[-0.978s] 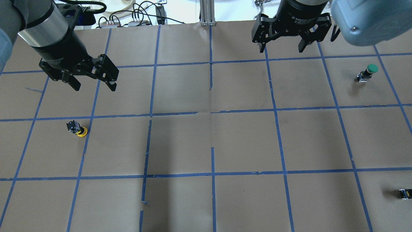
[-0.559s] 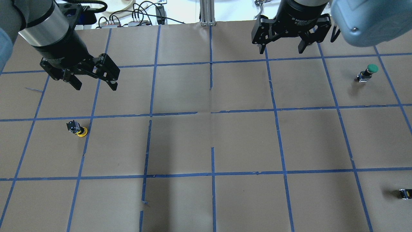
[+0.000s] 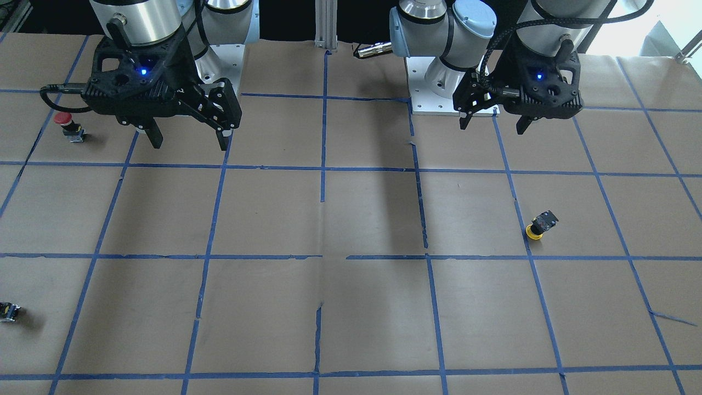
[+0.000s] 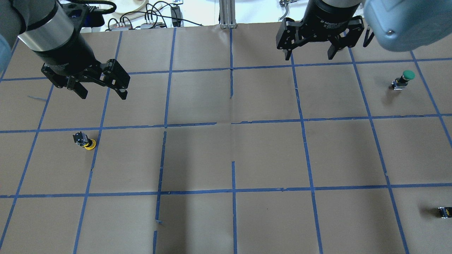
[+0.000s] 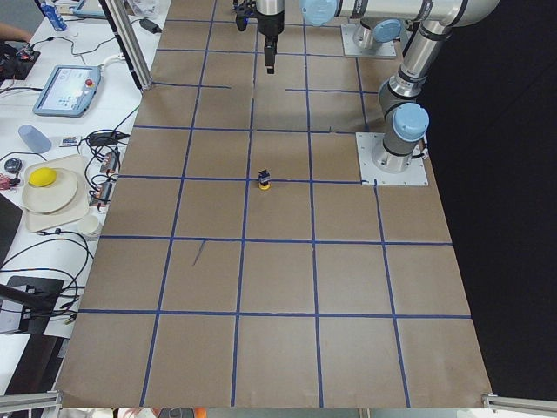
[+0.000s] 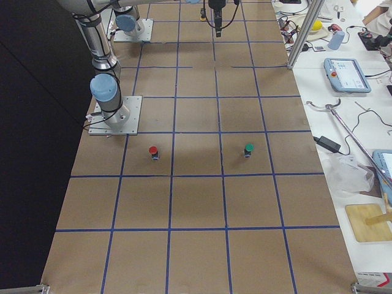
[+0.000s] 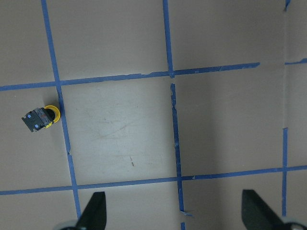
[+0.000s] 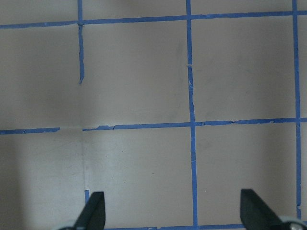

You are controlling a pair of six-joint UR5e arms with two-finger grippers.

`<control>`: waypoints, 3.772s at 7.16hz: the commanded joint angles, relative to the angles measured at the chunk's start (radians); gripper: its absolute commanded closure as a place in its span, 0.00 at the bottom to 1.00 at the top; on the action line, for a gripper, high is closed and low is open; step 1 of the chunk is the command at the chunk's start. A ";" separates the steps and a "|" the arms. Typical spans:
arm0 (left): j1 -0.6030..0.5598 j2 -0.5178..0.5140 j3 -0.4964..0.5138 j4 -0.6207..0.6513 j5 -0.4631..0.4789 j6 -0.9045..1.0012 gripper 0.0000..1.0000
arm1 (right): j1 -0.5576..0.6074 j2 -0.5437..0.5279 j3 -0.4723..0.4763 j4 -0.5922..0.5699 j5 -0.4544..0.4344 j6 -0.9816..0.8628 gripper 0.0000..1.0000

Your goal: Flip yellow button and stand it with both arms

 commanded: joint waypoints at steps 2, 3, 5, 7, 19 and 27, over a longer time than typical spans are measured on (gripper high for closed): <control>0.000 -0.007 -0.003 0.000 0.007 0.000 0.00 | 0.022 -0.003 0.006 -0.012 0.004 0.007 0.00; 0.000 -0.007 -0.004 0.001 -0.001 0.000 0.00 | 0.022 -0.004 0.006 -0.010 0.003 0.007 0.00; 0.002 -0.012 -0.004 0.006 0.001 0.003 0.00 | 0.022 -0.029 0.006 -0.012 0.041 0.007 0.00; 0.002 -0.018 -0.004 0.006 0.008 0.017 0.00 | 0.022 -0.030 0.006 -0.010 0.052 -0.008 0.00; 0.388 -0.287 -0.020 0.249 0.004 0.130 0.00 | 0.016 -0.020 0.011 -0.013 0.053 -0.046 0.00; 0.463 -0.348 -0.318 0.521 0.016 0.083 0.00 | 0.016 -0.021 0.011 -0.023 0.053 -0.037 0.01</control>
